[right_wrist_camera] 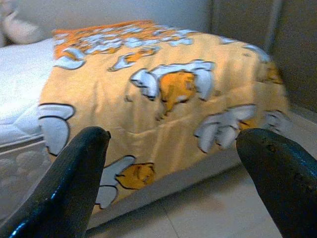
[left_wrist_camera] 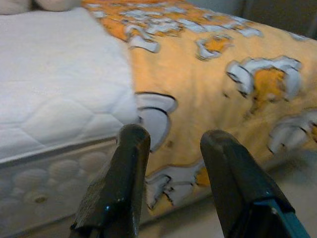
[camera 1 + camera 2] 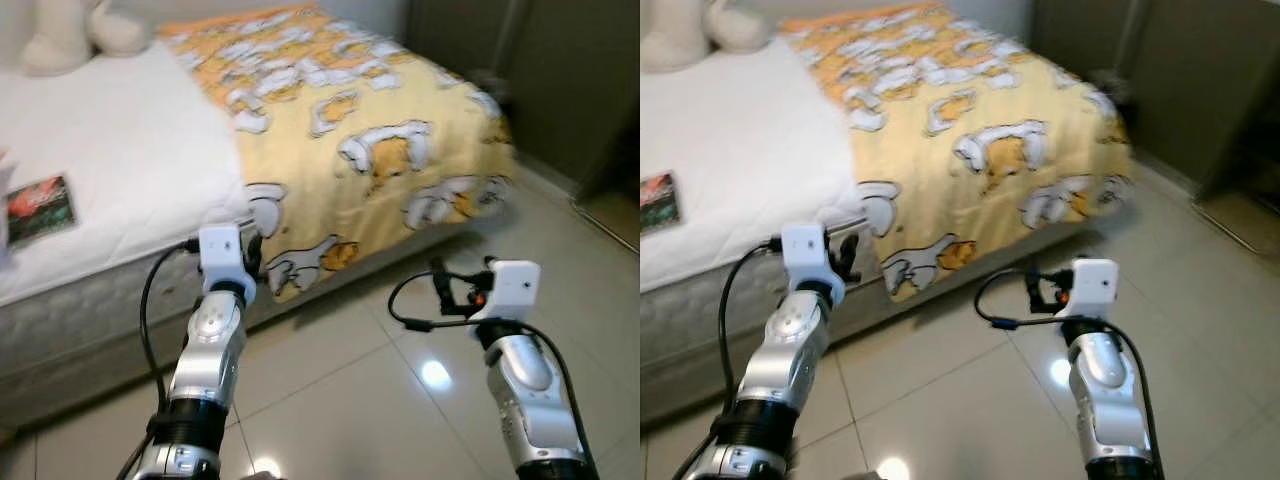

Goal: Clean up the room

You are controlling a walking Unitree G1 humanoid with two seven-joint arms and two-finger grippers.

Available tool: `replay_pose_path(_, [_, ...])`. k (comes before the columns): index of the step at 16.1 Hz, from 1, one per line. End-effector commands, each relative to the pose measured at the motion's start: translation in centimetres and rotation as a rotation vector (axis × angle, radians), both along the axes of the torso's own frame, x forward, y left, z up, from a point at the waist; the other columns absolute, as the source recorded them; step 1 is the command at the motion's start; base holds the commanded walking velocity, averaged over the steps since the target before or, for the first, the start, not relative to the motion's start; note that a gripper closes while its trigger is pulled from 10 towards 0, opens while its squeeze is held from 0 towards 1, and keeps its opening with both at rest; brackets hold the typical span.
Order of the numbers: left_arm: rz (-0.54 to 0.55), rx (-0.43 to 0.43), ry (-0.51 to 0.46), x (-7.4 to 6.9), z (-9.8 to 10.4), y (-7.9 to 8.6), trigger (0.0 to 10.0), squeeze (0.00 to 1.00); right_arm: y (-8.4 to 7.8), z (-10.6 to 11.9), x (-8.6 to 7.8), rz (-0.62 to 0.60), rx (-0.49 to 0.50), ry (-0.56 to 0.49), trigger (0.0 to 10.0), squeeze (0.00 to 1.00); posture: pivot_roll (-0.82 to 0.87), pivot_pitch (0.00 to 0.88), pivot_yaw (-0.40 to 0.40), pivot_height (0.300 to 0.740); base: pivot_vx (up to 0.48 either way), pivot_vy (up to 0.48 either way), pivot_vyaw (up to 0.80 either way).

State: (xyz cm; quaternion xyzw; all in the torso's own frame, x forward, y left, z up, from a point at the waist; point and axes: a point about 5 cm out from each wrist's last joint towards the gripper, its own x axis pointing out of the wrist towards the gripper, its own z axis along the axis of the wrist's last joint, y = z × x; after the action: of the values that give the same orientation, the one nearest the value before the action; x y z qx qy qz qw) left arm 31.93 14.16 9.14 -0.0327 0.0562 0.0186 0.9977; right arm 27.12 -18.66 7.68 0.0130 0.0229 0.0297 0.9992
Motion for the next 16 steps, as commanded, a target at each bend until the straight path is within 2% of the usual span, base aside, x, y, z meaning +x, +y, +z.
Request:
replay_pose_path(1, [0.036, 0.020, 0.018, -0.1, -0.3, 1.1, 10.0, 0.08, 1.1, 0.4, 0.4, 0.027, 0.025, -0.016, 10.0, 0.00, -0.13, 0.000, 0.045, 0.740, 0.386, -0.281, 0.62])
replay_pose_path(2, [0.041, 0.015, 0.016, -0.1, -0.3, 1.1, 10.0, 1.00, 1.1, 0.4, 0.4, 0.027, 0.023, -0.017, 10.0, 0.00, -0.13, 0.000, 0.045, 0.740, 0.428, 0.000, 0.63])
replay_pose_path(10, [0.130, 0.000, 0.053, 0.1, -0.7, 2.3, 10.0, 1.00, 0.9, 0.4, 0.4, 0.029, 0.015, -0.013, 10.0, 0.00, -0.13, 0.000, 0.046, 0.740, 0.450, 0.000, 0.62])
replay_pose_path(14, [0.097, 0.022, 0.054, 0.2, -0.7, 2.0, 10.0, 1.00, 0.9, 0.3, 0.3, 0.031, 0.015, -0.011, 10.0, 0.00, -0.13, 0.000, 0.043, 0.740, 0.444, 0.000, 0.62])
replay_pose_path(16, [0.077, 0.025, 0.061, 0.2, -0.9, 1.7, 10.0, 1.00, 0.9, 0.1, 0.4, 0.017, -0.006, 0.002, 10.0, 0.00, -0.13, 0.000, 0.045, 0.740, 0.390, -0.276, 0.58])
